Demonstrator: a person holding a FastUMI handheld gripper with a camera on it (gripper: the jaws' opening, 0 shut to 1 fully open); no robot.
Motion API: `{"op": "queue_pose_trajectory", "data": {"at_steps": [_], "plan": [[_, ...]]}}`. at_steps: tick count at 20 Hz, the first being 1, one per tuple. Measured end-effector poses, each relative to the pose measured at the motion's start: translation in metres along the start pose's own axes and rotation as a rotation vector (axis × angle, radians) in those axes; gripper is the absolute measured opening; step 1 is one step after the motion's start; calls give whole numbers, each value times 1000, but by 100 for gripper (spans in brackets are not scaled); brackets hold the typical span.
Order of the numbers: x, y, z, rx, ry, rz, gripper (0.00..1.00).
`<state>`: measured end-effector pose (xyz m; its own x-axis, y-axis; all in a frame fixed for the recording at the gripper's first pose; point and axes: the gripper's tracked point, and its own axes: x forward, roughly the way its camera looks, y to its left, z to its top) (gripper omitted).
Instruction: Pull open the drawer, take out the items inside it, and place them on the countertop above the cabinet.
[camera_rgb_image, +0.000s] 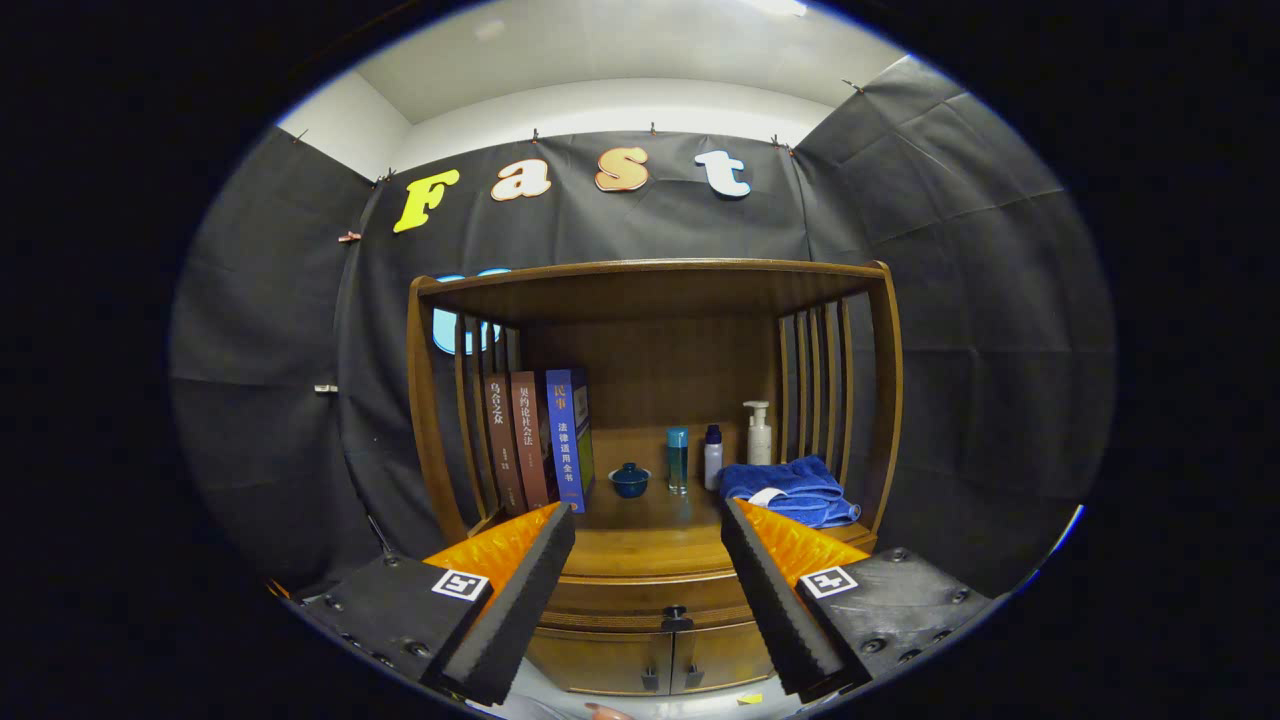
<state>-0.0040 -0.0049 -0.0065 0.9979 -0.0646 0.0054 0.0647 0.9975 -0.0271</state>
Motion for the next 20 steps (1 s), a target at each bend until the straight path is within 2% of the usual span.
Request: {"op": "queue_pose_trajectory", "data": {"at_steps": [5,12,20], "plan": [[8,-5,-17,13,25,3,97],[42,-23,-56,40,102,20,97],[79,-26,-138,24,275,46,97]]}}
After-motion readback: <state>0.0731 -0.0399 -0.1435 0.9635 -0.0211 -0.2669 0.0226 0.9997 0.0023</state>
